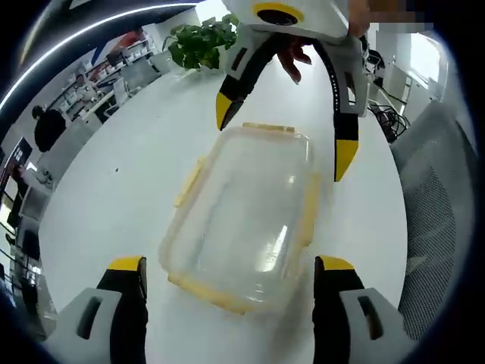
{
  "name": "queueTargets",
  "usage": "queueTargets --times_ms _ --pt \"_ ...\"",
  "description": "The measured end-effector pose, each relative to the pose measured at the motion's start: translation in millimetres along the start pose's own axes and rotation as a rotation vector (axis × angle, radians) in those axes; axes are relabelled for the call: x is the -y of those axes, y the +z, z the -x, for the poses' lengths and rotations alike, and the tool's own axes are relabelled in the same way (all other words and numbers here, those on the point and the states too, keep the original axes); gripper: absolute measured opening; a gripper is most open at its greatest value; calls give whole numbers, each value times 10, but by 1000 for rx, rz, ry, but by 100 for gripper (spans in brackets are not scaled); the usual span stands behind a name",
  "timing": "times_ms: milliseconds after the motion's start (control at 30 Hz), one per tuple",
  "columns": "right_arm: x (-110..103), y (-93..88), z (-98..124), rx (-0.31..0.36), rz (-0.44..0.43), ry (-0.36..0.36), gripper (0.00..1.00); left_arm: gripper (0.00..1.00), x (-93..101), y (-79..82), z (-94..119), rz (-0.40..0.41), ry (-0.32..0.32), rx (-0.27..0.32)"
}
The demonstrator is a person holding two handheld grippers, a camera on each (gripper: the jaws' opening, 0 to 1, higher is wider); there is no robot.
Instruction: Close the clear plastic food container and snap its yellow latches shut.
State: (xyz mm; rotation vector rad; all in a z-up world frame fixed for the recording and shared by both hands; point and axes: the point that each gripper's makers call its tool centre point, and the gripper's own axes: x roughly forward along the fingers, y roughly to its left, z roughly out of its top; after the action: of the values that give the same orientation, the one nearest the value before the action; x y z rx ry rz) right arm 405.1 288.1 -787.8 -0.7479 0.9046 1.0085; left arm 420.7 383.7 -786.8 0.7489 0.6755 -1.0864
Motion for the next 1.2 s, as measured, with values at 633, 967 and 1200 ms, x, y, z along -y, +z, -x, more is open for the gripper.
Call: queueTargets --times_ms 633,967,1200 --pt "-143 49 113 174 -266 -30 90 92 123 -117 170 227 29 111" --pt "-210 18 198 230 -323 -77 89 92 188 -83 263 280 56 173" --pt "-294 -36 238 256 -359 -99 89 92 266 -102 345 304 66 191"
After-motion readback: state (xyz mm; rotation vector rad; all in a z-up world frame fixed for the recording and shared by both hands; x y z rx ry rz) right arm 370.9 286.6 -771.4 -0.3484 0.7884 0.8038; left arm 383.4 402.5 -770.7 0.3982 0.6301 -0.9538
